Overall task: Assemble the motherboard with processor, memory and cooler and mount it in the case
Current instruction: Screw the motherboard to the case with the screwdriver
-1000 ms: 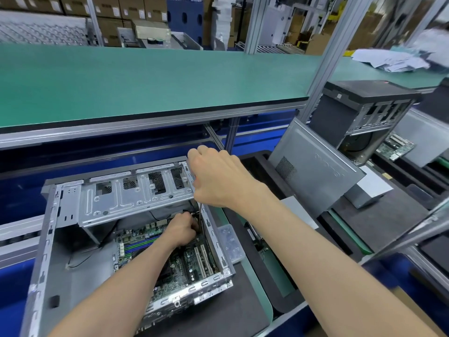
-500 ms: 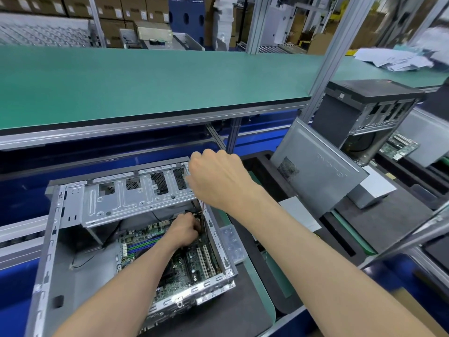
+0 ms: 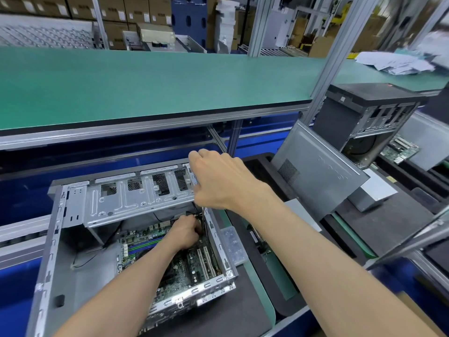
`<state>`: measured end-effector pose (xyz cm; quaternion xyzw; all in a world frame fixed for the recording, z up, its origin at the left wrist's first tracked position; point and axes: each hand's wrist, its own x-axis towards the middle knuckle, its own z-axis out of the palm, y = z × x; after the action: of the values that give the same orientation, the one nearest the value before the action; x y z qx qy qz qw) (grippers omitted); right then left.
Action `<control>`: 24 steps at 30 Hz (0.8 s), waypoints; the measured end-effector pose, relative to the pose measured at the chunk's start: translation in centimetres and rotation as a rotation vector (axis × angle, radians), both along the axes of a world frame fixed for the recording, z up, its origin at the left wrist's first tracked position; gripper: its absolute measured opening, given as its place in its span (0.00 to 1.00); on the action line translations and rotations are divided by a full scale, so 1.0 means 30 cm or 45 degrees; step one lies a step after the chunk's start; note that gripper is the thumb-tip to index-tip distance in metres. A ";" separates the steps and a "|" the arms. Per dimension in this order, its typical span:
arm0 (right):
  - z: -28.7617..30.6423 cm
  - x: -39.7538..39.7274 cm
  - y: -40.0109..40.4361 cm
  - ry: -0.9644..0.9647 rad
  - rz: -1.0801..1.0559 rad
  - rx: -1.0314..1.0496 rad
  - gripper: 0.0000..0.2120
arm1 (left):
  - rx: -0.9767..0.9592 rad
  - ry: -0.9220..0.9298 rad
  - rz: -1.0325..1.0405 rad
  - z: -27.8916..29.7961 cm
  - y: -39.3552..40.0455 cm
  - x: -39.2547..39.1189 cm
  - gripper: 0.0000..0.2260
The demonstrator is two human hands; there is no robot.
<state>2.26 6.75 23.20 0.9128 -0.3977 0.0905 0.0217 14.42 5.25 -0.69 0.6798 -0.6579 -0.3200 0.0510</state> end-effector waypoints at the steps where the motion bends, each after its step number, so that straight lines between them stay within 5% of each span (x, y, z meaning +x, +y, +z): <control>1: 0.004 -0.001 0.002 -0.010 0.020 0.043 0.15 | 0.005 -0.005 -0.002 0.005 0.001 0.001 0.16; 6: -0.014 0.005 0.015 0.002 -0.042 -0.034 0.14 | -0.021 -0.042 0.005 0.013 0.005 -0.006 0.13; 11: -0.022 -0.015 0.016 -0.091 -0.083 -0.019 0.15 | -0.360 0.180 0.293 0.067 0.061 0.004 0.14; 14: -0.016 -0.019 0.023 -0.131 -0.044 0.073 0.14 | -0.339 0.649 0.654 0.105 0.127 0.047 0.14; 19: 0.042 -0.029 0.032 -0.381 -0.049 -0.007 0.07 | -0.020 1.953 1.279 0.145 0.248 0.186 0.08; 24: 0.129 0.007 0.035 -0.668 -0.059 -0.011 0.09 | 0.059 2.438 1.446 0.159 0.358 0.267 0.11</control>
<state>2.48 7.81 27.08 0.8487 -0.4101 0.3252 -0.0761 22.42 15.99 4.08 0.3554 0.0656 -0.6547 0.6638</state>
